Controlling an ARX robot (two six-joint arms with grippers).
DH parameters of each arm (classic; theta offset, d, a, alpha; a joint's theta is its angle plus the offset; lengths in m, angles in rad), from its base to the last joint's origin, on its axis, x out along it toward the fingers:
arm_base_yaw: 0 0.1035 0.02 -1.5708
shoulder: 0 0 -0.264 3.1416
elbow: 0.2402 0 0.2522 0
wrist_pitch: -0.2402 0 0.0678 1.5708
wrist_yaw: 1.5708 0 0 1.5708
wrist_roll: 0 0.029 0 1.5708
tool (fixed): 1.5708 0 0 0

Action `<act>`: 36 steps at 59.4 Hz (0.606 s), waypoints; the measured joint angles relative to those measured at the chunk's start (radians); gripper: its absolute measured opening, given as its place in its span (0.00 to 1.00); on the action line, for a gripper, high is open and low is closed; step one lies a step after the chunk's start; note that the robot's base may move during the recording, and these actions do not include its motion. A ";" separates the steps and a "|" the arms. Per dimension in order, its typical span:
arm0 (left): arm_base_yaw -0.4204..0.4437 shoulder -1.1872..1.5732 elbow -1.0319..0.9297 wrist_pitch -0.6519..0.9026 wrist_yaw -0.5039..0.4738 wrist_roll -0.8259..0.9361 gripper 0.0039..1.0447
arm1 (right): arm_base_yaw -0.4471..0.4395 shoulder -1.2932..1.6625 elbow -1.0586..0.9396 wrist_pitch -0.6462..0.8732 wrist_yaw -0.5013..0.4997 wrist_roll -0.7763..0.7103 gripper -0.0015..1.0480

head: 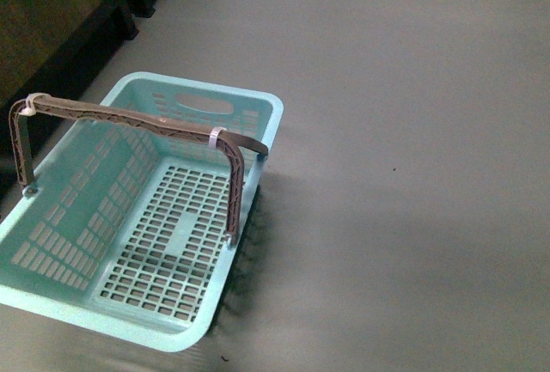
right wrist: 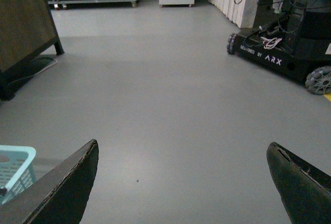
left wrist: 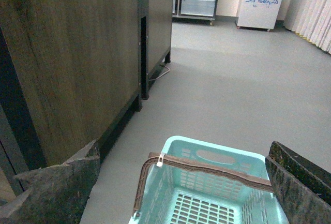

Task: Pick mango and avocado into basket

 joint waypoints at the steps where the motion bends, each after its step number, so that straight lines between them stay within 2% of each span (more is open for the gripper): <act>1: 0.000 0.000 0.000 0.000 0.000 0.000 0.93 | 0.000 0.000 0.000 0.000 0.000 0.000 0.92; 30: 0.000 0.000 0.000 0.000 0.001 0.000 0.93 | 0.000 0.000 0.000 0.000 0.000 0.000 0.92; 32: 0.002 0.024 0.019 -0.054 0.019 -0.047 0.93 | 0.000 0.000 0.000 0.000 0.000 0.000 0.92; 33: 0.001 0.055 0.045 -0.122 0.053 -0.116 0.93 | 0.000 0.000 0.000 0.000 0.000 0.000 0.92; 36: -0.018 0.175 0.123 -0.270 0.065 -0.296 0.93 | 0.000 0.000 0.000 0.000 0.000 0.000 0.92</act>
